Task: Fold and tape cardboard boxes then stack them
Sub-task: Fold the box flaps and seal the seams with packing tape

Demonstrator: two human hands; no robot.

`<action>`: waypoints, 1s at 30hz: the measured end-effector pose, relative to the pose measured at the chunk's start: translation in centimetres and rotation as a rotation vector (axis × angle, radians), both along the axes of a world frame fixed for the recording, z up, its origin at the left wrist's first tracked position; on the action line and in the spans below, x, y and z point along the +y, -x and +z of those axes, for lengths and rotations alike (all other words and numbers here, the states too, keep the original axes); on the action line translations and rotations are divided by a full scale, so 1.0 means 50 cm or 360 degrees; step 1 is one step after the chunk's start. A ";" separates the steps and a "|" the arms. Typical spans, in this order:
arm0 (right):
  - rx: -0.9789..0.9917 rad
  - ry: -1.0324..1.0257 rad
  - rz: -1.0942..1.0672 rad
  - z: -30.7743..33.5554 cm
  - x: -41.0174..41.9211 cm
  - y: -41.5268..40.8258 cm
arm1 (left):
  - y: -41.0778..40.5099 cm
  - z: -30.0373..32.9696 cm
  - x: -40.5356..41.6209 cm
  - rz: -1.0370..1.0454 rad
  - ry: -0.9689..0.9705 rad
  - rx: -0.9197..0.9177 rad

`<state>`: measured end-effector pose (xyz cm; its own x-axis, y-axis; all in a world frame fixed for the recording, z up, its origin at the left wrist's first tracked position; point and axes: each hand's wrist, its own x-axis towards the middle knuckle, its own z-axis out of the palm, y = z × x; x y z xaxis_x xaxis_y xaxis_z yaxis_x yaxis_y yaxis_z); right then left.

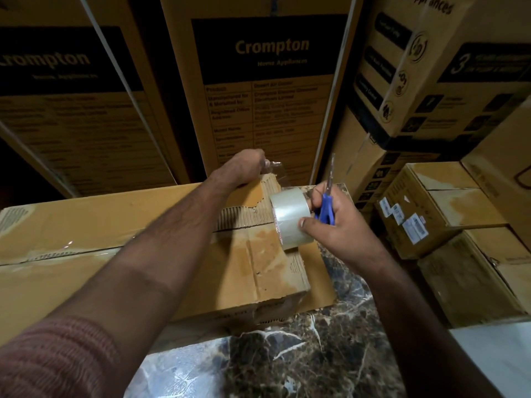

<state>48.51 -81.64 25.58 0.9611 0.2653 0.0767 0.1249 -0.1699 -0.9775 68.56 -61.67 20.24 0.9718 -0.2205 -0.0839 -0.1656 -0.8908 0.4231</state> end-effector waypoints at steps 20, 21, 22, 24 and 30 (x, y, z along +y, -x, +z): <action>0.0105 0.0062 0.0057 0.005 -0.012 -0.017 | -0.036 0.015 0.009 -0.0298 -0.0193 0.0495; 0.0112 0.0069 0.0087 0.005 -0.010 -0.018 | -0.036 0.013 0.017 -0.0267 -0.0166 0.0526; 0.0117 0.0073 0.0102 0.003 -0.010 -0.019 | -0.039 0.008 0.025 -0.0234 -0.0145 0.0519; 0.0125 0.0062 0.0097 0.000 -0.013 -0.019 | -0.036 -0.002 0.031 -0.0159 -0.0170 0.0351; 0.0093 0.0072 0.0077 0.002 -0.019 -0.017 | 0.000 0.012 0.036 -0.0064 0.0402 0.0178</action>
